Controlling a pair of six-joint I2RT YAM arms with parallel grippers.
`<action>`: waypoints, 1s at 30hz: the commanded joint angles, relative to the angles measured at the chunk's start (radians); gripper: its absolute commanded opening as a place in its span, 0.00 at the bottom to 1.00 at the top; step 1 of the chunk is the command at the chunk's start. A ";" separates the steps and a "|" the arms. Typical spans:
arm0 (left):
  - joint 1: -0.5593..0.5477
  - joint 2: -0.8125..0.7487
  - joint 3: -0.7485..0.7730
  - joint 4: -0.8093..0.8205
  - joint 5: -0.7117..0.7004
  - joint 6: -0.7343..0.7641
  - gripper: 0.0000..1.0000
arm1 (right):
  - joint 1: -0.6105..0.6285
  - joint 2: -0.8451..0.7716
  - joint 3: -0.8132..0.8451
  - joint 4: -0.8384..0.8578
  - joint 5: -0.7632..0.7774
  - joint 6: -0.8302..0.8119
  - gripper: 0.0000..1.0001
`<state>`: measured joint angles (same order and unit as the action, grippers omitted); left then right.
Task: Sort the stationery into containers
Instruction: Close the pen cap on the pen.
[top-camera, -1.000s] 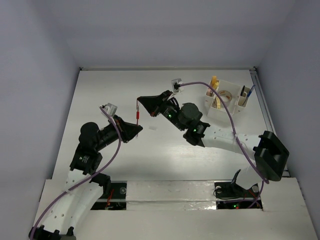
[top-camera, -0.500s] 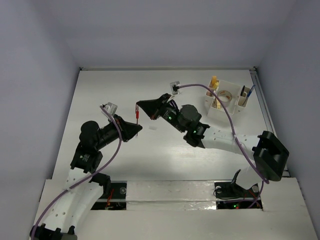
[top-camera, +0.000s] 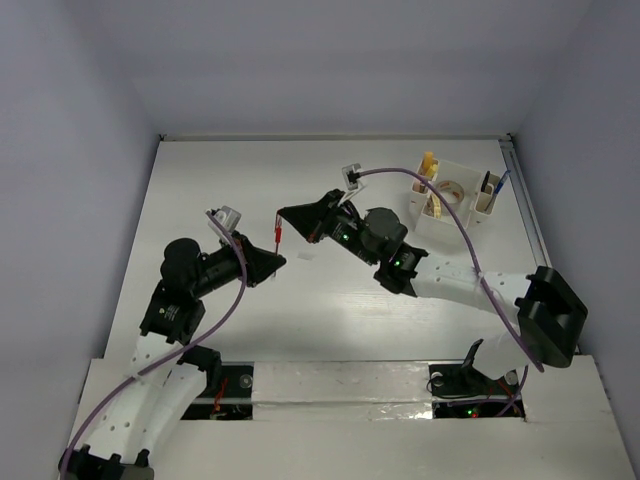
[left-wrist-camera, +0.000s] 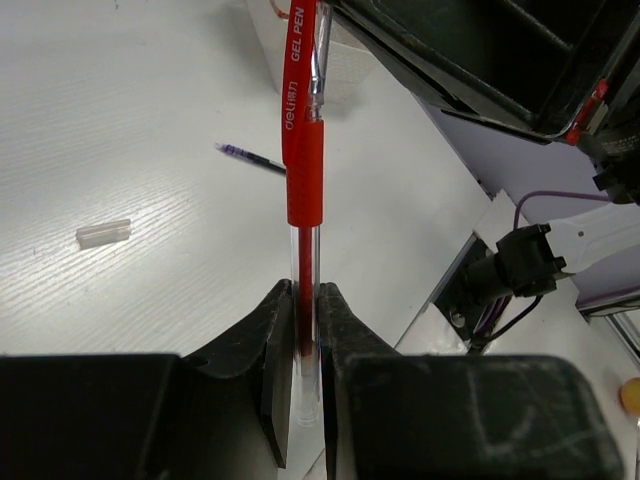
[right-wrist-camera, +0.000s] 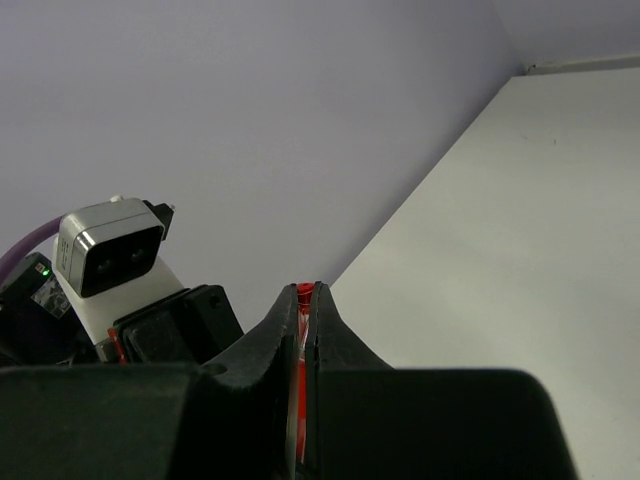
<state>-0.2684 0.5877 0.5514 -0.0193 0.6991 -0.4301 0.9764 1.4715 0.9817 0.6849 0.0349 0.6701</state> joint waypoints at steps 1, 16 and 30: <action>0.012 -0.012 0.093 0.073 -0.053 0.060 0.00 | 0.022 0.009 0.025 -0.140 -0.180 0.002 0.00; 0.012 -0.088 0.076 0.050 -0.036 0.114 0.00 | -0.056 -0.022 0.055 -0.245 -0.409 0.017 0.00; 0.012 -0.049 0.102 0.154 -0.032 0.050 0.00 | -0.056 0.024 0.021 -0.192 -0.481 0.051 0.00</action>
<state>-0.2684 0.5220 0.5823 -0.0860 0.7128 -0.3756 0.8925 1.4658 1.0126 0.6559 -0.2779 0.7490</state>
